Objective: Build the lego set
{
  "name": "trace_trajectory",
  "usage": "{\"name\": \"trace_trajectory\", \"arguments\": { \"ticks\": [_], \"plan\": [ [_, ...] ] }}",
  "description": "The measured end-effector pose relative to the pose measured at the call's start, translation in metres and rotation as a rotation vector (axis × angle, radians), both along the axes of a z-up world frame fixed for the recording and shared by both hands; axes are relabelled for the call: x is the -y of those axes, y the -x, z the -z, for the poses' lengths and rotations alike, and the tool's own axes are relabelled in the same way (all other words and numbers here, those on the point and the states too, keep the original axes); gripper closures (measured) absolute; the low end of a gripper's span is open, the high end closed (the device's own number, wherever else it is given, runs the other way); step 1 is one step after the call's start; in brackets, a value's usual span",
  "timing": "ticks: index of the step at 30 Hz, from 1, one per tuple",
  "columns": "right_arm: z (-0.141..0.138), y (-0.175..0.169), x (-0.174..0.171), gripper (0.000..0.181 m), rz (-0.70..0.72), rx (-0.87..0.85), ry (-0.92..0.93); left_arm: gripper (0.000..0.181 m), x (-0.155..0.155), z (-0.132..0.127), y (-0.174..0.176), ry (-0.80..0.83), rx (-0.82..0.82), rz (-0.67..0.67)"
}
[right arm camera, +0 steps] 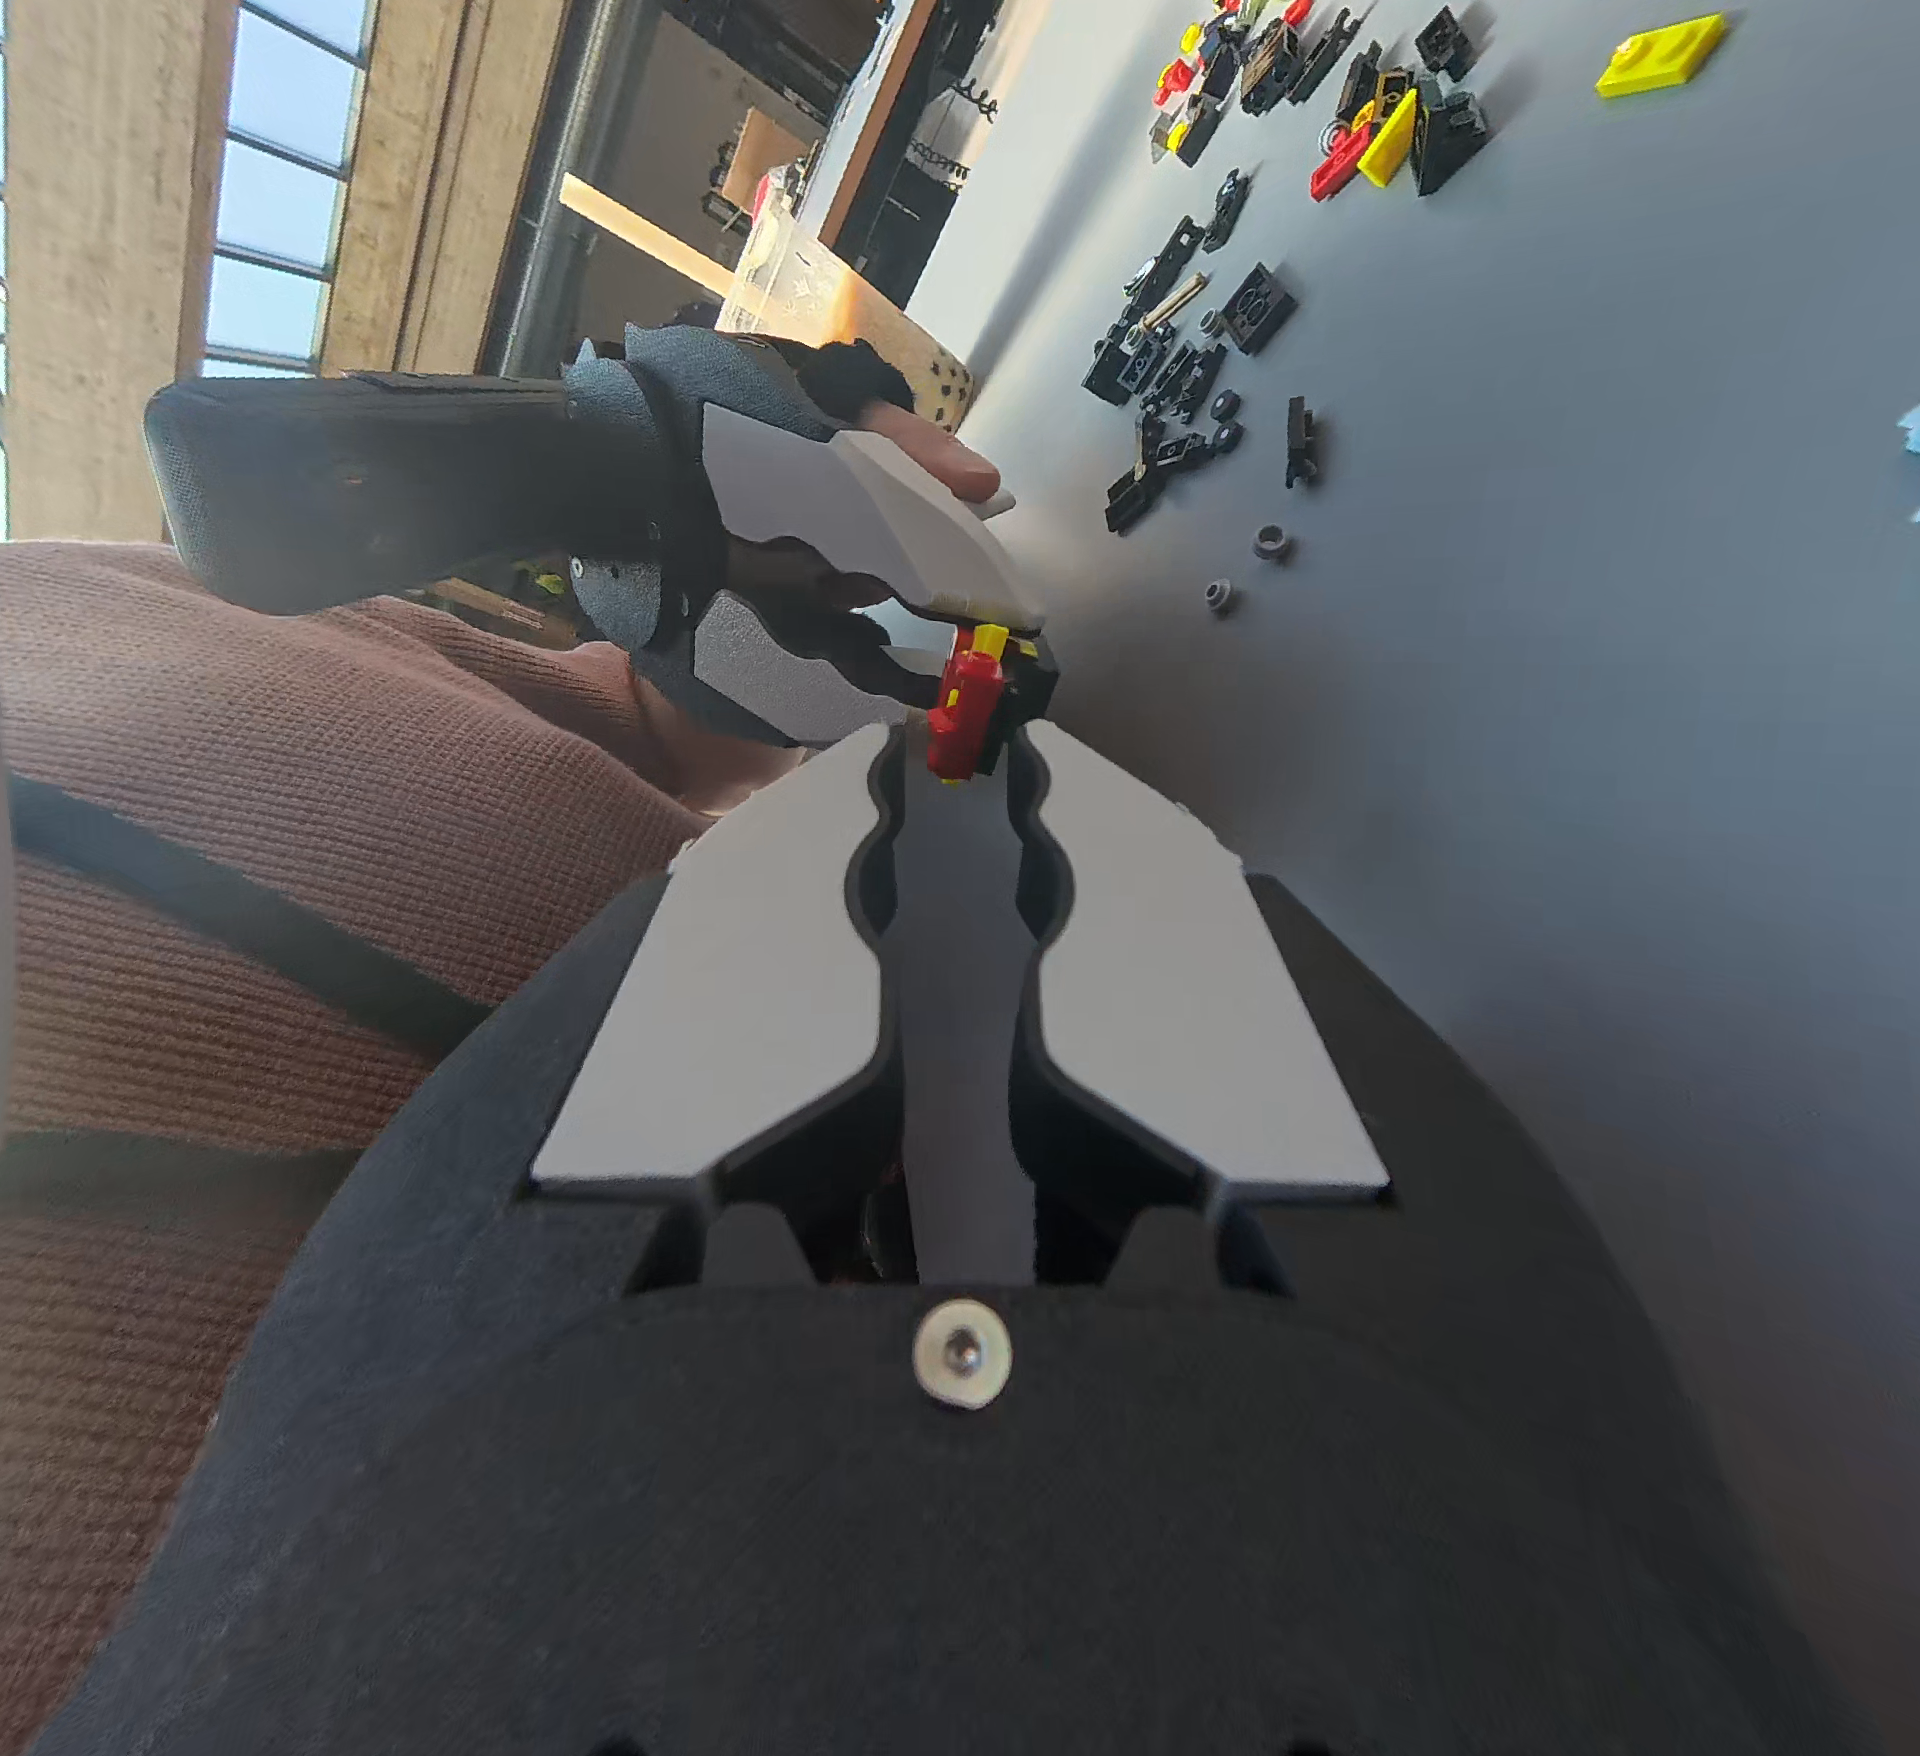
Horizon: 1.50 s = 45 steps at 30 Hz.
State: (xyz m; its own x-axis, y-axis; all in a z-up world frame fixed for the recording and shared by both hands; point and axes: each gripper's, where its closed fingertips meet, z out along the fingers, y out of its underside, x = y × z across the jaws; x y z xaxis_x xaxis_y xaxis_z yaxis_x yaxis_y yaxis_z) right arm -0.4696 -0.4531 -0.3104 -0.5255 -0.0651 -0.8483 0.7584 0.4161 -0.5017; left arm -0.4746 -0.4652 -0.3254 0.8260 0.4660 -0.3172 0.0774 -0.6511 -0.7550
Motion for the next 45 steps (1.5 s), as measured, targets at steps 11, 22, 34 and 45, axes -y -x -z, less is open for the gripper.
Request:
{"name": "trace_trajectory", "arguments": {
  "ticks": [11, 22, 34, 45],
  "plan": [
    [-0.002, 0.003, -0.001, 0.168, 0.002, 0.027, 0.034, 0.163, -0.002, 0.001, 0.000, 0.014, 0.007, 0.012],
    [0.006, 0.006, -0.001, 0.168, 0.062, -0.060, -0.020, 0.163, -0.003, 0.003, 0.002, 0.085, -0.011, -0.012],
    [0.010, 0.008, -0.001, 0.168, 0.158, -0.068, -0.046, 0.163, -0.002, 0.004, 0.005, 0.211, -0.120, -0.018],
    [0.009, 0.007, -0.003, 0.168, 0.146, -0.060, -0.064, 0.164, -0.002, 0.001, 0.009, 0.240, -0.176, -0.010]
  ]
}}
